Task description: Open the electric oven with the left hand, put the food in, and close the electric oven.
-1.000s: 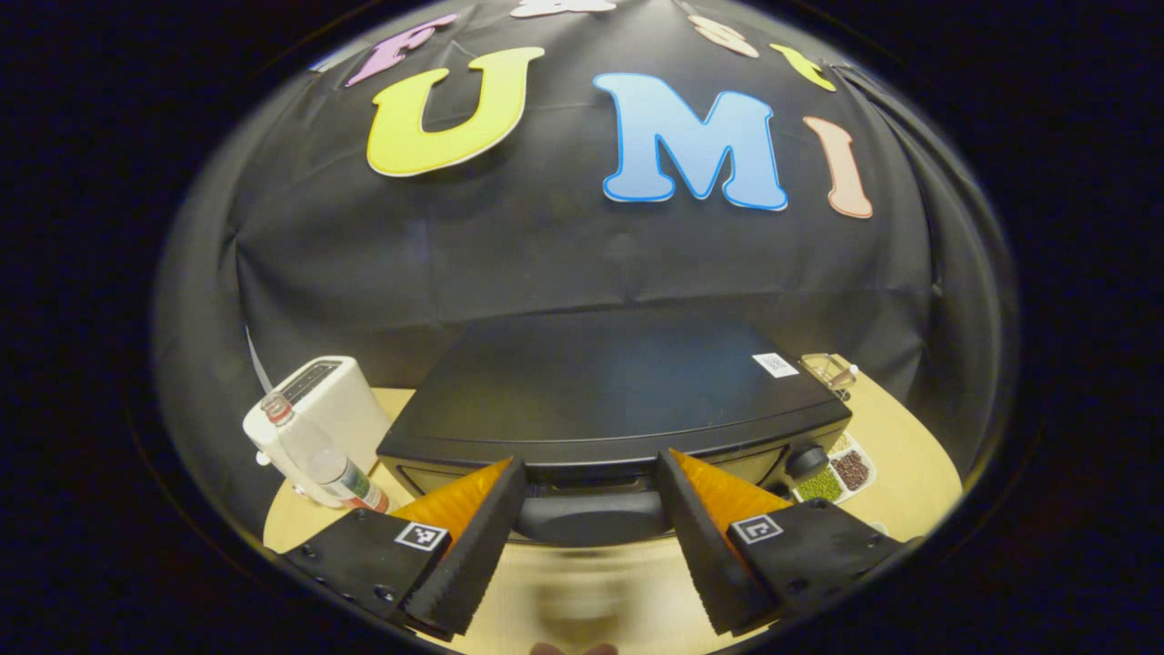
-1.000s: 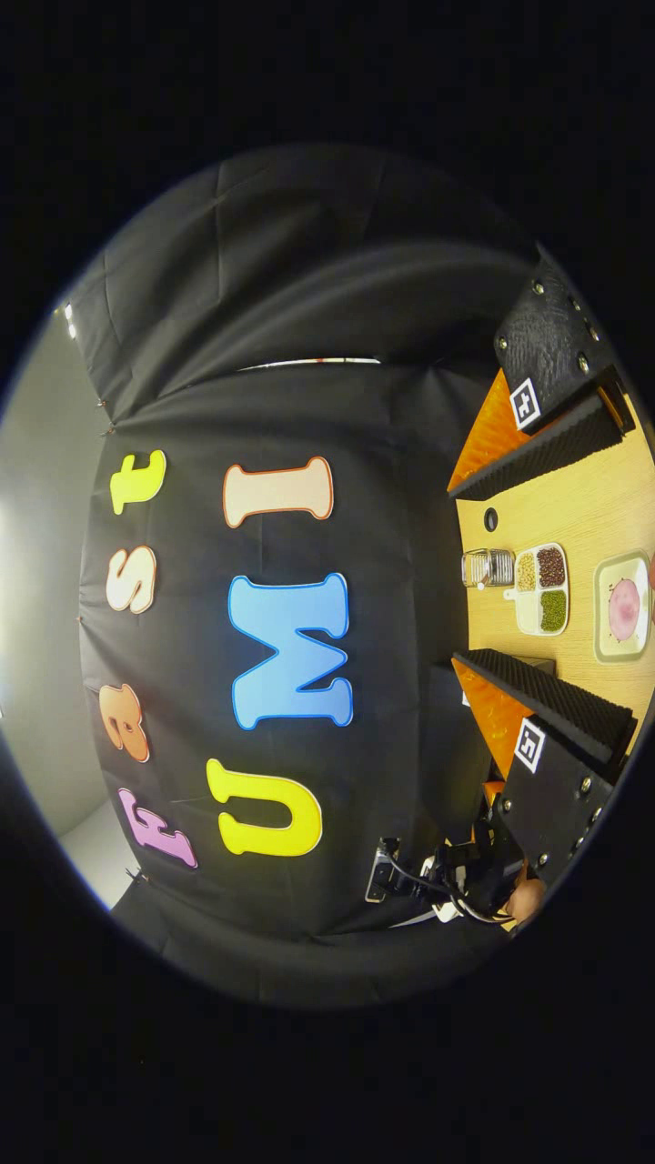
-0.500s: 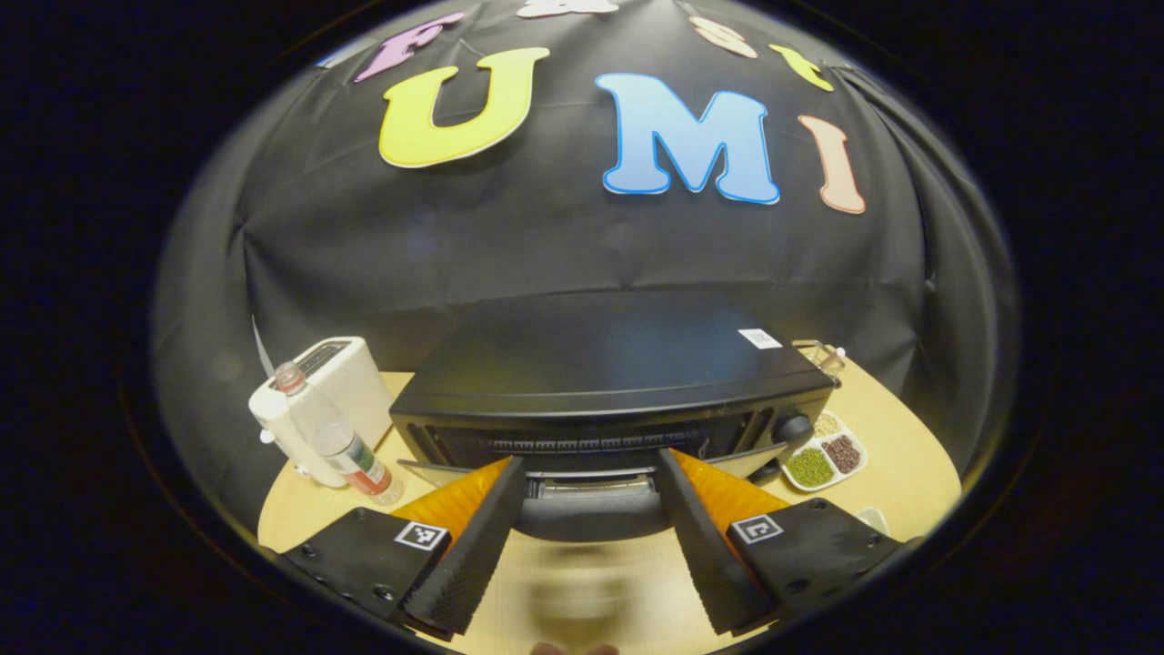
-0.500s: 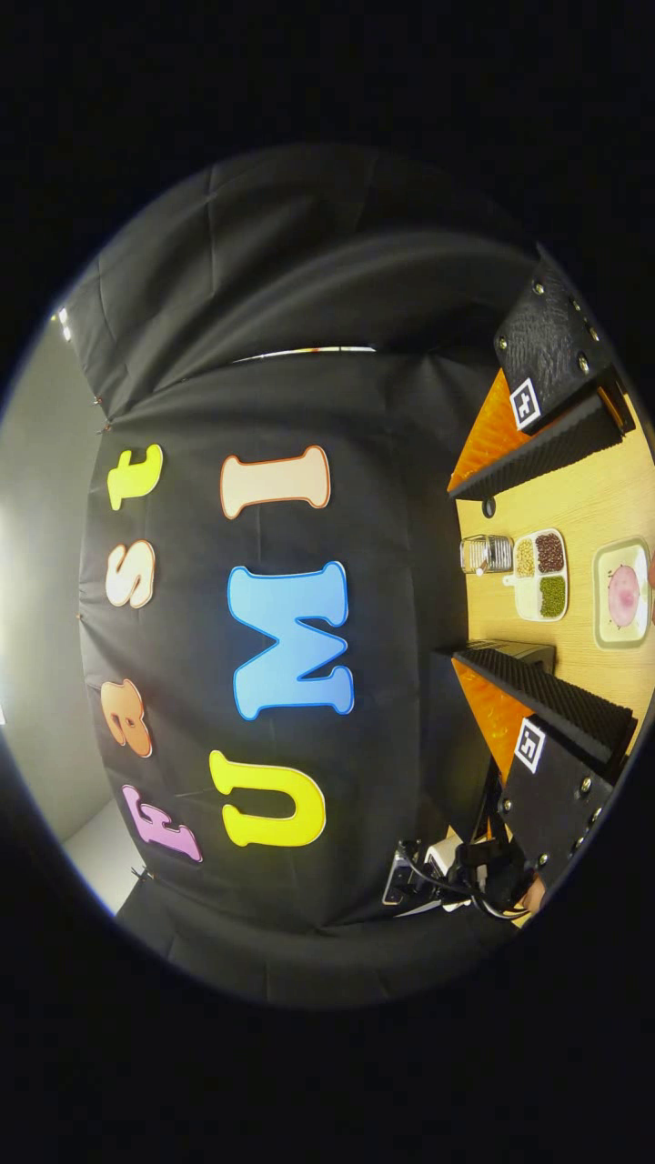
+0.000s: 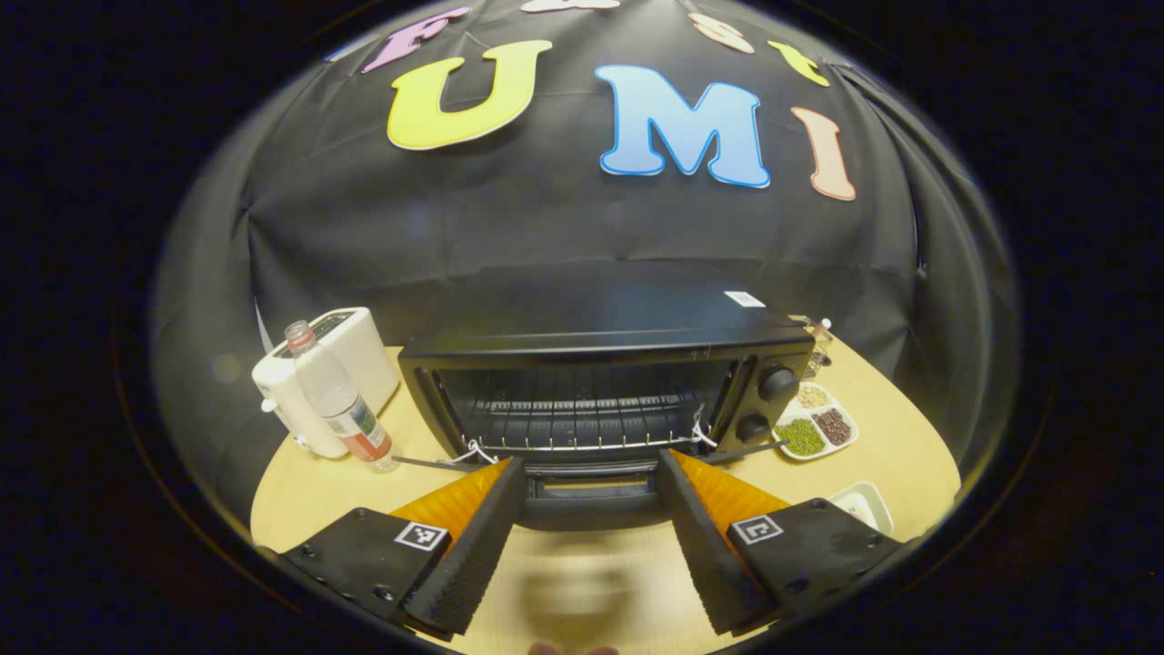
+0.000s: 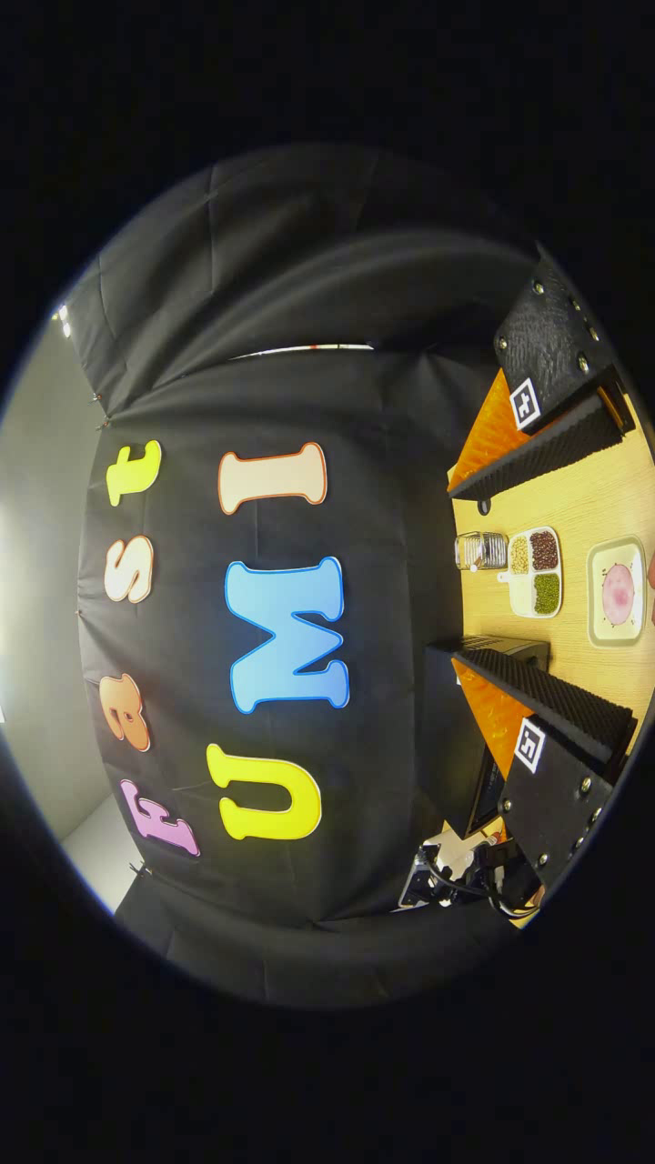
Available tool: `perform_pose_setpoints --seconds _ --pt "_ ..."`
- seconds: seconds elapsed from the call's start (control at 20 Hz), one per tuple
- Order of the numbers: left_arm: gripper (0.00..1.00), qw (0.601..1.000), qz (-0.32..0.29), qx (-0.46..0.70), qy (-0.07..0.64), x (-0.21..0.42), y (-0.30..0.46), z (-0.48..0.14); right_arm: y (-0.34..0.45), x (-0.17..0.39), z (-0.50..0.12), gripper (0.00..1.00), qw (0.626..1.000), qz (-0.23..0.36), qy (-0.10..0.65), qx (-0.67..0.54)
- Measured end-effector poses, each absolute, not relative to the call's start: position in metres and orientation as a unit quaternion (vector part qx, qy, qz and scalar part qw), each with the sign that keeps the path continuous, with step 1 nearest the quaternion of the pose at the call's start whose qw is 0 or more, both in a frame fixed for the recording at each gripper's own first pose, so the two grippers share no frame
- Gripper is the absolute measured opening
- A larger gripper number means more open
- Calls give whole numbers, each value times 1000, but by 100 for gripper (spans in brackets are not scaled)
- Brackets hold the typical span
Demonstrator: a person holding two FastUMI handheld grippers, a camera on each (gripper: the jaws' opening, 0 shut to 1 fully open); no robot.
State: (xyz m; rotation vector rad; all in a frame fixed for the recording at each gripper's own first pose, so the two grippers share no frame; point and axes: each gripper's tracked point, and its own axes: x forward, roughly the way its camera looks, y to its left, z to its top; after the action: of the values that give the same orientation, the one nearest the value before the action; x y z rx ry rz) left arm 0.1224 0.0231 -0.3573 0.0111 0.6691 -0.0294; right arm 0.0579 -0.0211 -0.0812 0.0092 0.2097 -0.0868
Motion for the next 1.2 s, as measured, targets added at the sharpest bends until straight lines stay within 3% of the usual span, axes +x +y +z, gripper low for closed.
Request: perform_pose_setpoints --seconds 0.1,0.55,1.2 --pt "100 941 -15 5 337 110 22 -364 -24 56 -81 99 993 -46 105 2" --pt "100 923 -9 9 385 66 23 -402 -27 47 -88 99 992 -49 117 4" --pt "97 914 -18 -6 404 60 16 -423 -32 46 -99 99 989 -48 141 16"
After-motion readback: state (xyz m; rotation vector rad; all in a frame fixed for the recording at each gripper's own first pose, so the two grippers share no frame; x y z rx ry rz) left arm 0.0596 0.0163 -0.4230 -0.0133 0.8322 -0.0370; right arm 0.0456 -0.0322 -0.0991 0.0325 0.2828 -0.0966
